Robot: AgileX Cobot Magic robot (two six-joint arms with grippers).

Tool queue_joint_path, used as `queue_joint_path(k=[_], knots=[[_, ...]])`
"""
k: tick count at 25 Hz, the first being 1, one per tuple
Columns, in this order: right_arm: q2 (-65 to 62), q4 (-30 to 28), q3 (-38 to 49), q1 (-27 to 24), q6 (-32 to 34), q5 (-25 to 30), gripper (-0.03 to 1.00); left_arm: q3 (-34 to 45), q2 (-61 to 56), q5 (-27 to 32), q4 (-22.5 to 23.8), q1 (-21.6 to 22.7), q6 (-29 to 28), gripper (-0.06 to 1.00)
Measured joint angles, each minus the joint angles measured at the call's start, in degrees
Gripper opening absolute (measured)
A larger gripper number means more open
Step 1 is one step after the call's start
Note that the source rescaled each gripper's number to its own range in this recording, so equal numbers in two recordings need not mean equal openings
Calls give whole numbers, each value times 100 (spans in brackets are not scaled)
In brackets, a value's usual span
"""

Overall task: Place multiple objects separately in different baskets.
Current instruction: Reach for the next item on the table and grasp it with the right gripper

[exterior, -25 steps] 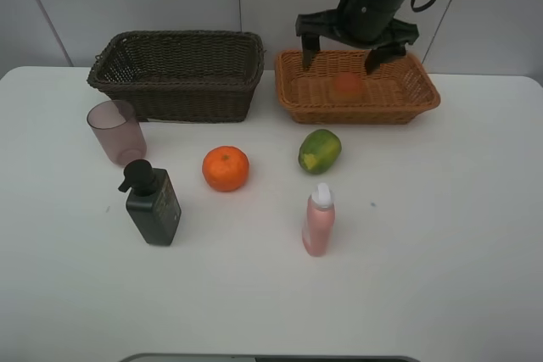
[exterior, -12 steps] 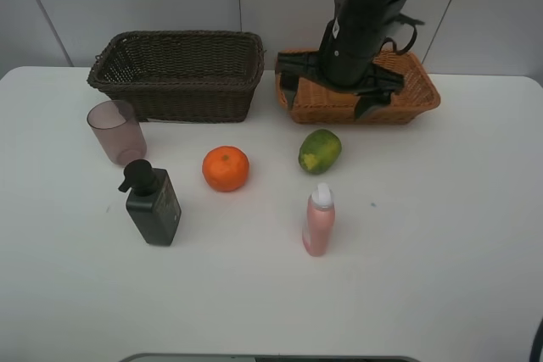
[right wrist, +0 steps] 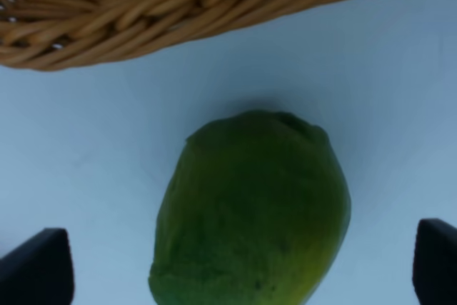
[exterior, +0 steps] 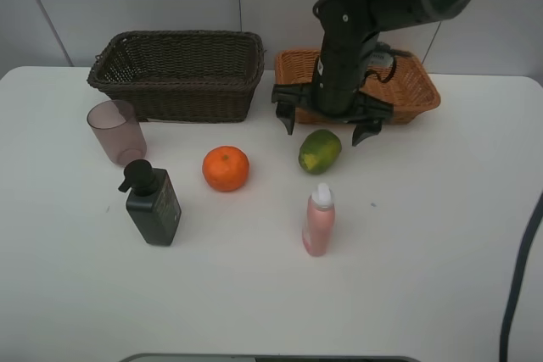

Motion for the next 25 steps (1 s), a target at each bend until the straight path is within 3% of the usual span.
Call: queue_joint_path(k=[22,25], knots=[[690,-20,0,0,2,-465,100,0,0,0,0,0,0,100],[690,-20,0,0,2,-465,92,0,0,0,0,0,0,100]])
